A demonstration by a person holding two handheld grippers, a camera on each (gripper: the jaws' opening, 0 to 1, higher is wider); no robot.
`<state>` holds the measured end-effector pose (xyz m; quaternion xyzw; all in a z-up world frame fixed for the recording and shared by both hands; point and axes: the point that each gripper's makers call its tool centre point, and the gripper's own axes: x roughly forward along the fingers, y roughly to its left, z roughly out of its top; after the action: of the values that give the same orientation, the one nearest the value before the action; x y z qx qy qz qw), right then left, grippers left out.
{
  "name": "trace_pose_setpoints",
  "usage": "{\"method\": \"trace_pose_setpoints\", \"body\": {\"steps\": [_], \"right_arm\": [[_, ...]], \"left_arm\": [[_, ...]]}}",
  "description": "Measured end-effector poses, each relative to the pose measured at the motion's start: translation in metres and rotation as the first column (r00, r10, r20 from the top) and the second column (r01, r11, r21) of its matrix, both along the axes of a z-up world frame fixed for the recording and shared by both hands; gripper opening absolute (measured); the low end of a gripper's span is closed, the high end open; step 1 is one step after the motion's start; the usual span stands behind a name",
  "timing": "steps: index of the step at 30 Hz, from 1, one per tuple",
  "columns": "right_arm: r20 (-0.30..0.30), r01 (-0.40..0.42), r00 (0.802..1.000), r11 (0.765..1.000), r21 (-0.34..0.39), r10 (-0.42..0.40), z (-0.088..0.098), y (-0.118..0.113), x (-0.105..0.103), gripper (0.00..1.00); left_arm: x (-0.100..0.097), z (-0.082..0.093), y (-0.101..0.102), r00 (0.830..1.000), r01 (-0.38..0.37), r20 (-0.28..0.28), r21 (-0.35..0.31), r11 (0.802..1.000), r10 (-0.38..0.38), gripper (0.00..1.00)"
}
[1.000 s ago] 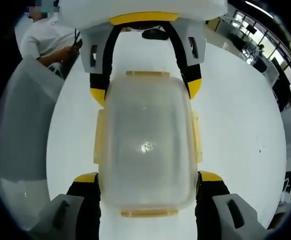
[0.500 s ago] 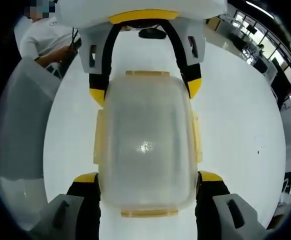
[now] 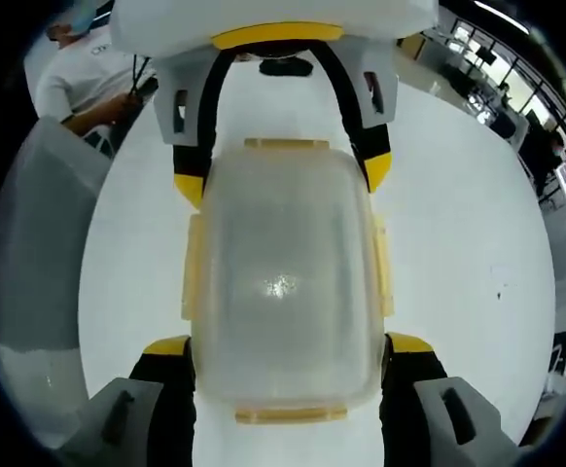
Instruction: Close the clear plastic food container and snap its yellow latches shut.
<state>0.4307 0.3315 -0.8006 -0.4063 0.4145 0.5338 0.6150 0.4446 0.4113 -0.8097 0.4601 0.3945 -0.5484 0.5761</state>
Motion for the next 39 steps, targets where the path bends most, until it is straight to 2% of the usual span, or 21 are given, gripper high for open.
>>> {"method": "trace_pose_setpoints", "body": {"steps": [31,39], "right_arm": [[0.003,-0.002,1.000,1.000,-0.015,0.002,0.0013,-0.0026,0.0072,0.79],[0.000,-0.008,1.000,1.000,-0.008,0.008,0.0023,-0.0015,0.0061,0.80]], "left_arm": [[0.0074,0.0011,-0.0021,1.000,0.014,0.008,0.020,1.000,-0.014,0.85],[0.0076,-0.0005,-0.0004,0.999,0.033,0.012,0.050,0.998,-0.033,0.87]]}}
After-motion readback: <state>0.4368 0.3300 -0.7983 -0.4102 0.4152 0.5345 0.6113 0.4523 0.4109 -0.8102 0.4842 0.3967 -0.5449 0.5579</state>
